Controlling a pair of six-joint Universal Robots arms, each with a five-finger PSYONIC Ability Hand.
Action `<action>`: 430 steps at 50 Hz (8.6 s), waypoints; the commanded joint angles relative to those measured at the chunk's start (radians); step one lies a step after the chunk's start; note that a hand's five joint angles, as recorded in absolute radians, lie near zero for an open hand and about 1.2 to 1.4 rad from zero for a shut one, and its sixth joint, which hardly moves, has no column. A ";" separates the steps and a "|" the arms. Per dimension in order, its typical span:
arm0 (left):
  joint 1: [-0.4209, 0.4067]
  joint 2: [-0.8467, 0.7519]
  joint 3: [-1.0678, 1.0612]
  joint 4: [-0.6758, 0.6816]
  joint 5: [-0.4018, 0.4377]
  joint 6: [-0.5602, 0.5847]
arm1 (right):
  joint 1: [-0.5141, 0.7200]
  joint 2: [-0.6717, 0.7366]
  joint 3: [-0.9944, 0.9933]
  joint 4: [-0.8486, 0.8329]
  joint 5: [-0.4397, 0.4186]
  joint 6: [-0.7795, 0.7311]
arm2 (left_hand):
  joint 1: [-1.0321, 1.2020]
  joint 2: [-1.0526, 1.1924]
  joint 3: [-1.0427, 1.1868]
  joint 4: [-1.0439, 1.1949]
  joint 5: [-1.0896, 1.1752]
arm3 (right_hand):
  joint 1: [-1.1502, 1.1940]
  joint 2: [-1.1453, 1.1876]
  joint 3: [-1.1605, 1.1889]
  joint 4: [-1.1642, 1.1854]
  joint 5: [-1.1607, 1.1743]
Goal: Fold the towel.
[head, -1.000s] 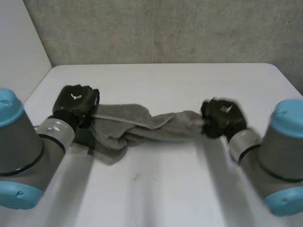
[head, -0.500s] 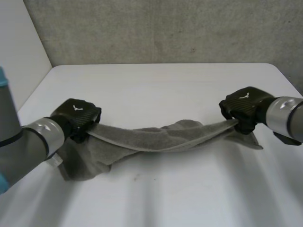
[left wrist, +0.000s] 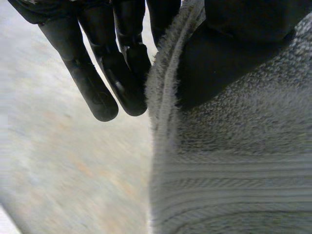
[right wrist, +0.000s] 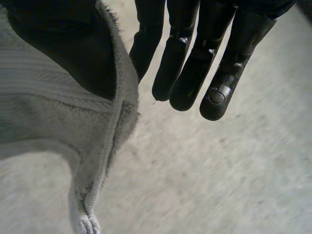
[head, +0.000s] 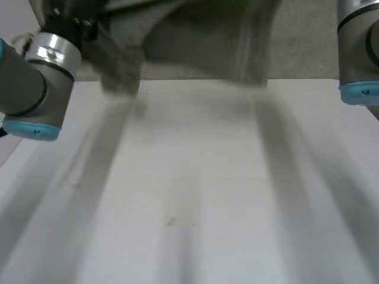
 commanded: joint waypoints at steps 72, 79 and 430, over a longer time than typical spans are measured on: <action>0.154 -0.055 -0.548 -0.141 0.224 -0.392 | -0.103 -0.095 0.797 0.357 -0.268 0.179 | -0.454 -0.493 -0.492 -0.493 -0.489 | 0.429 0.220 0.212 0.202 0.245; 0.148 -0.101 -0.525 -0.134 0.221 -0.382 | -0.106 -0.094 0.797 0.354 -0.268 0.179 | -0.252 -0.290 -0.290 -0.290 -0.286 | 0.429 0.220 0.212 0.202 0.245; 0.162 0.077 -0.476 -0.316 0.258 -0.210 | -0.508 -0.052 1.004 0.254 -0.495 0.015 | -1.004 -1.042 -1.042 -1.042 -1.038 | -0.216 -0.425 -0.433 -0.443 -0.400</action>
